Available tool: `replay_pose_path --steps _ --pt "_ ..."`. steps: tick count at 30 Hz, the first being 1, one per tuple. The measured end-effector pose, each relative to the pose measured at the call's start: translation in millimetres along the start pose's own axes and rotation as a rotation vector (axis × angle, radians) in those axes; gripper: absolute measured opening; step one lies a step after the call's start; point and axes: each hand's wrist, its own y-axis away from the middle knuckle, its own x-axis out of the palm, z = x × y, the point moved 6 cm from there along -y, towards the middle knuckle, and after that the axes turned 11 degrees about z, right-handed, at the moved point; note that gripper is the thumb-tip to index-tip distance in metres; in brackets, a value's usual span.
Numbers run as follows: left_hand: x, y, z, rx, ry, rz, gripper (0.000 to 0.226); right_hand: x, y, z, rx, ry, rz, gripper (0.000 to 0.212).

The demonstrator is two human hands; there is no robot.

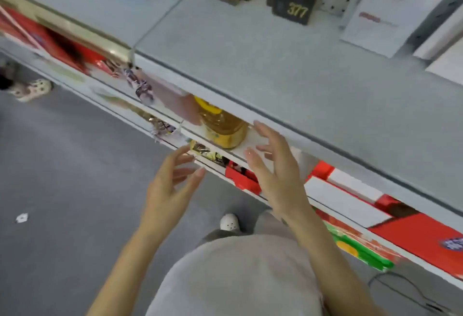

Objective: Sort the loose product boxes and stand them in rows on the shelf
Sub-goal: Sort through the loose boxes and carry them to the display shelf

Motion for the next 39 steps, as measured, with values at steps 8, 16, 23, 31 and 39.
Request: replay_pose_path --steps 8,16,23,31,39 --pt "-93 42 70 -0.186 0.125 -0.358 0.042 121 -78 38 -0.096 0.224 0.360 0.052" --pt "-190 6 106 -0.211 0.133 -0.452 0.045 211 -164 68 -0.095 0.246 0.500 0.051" --pt "-322 -117 112 -0.116 0.016 -0.341 0.048 272 -287 110 -0.074 0.123 0.393 0.049" --pt "-461 -217 95 -0.009 -0.092 -0.293 0.045 318 -398 177 -0.070 0.070 0.291 0.041" --pt "-486 -303 142 -0.002 0.033 -0.010 0.045 321 -469 180 0.074 -0.013 -0.029 0.032"
